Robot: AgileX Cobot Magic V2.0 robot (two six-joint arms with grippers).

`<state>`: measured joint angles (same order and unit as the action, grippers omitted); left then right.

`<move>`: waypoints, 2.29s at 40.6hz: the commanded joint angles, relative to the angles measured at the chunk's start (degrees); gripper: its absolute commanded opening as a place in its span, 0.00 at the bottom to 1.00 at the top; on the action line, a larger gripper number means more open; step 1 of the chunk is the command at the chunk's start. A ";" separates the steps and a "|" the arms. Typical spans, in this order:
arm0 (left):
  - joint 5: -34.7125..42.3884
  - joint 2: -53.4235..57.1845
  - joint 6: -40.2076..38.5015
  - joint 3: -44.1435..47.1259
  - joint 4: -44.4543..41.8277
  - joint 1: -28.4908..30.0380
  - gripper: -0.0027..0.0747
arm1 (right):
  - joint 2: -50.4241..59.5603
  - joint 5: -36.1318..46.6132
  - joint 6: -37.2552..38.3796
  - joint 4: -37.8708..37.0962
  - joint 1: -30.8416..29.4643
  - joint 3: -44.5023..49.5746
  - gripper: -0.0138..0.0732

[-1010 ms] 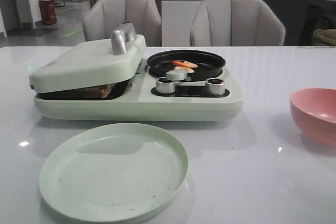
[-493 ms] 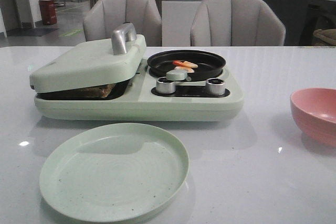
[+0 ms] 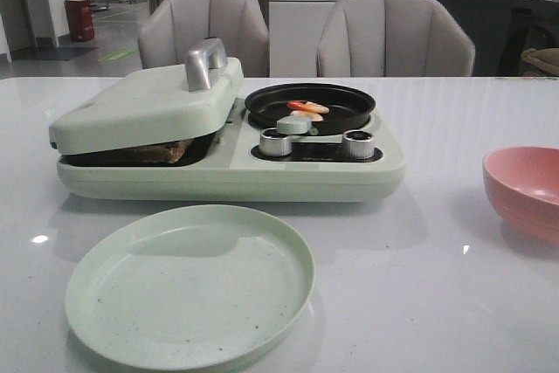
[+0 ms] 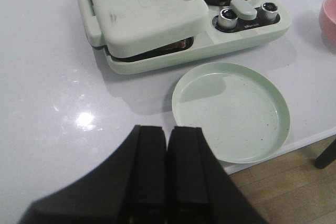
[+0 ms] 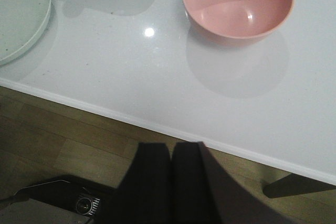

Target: Make breakfast with bread and shrimp

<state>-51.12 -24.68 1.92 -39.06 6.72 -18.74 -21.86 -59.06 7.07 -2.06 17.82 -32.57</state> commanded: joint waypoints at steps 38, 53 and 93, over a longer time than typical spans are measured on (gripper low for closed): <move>39.80 25.71 0.47 34.87 -5.13 16.72 0.17 | -0.29 3.63 0.05 -0.68 0.08 -1.50 0.21; 52.81 25.94 0.47 40.82 -5.38 15.96 0.17 | -0.29 3.43 0.05 -0.68 0.08 -1.50 0.21; 53.30 25.86 0.47 40.82 -5.15 15.61 0.16 | -0.29 3.25 0.05 -0.68 0.08 -1.50 0.21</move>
<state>-2.87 0.24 2.49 0.10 1.03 -2.65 -21.86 -59.06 7.11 -2.19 17.82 -32.53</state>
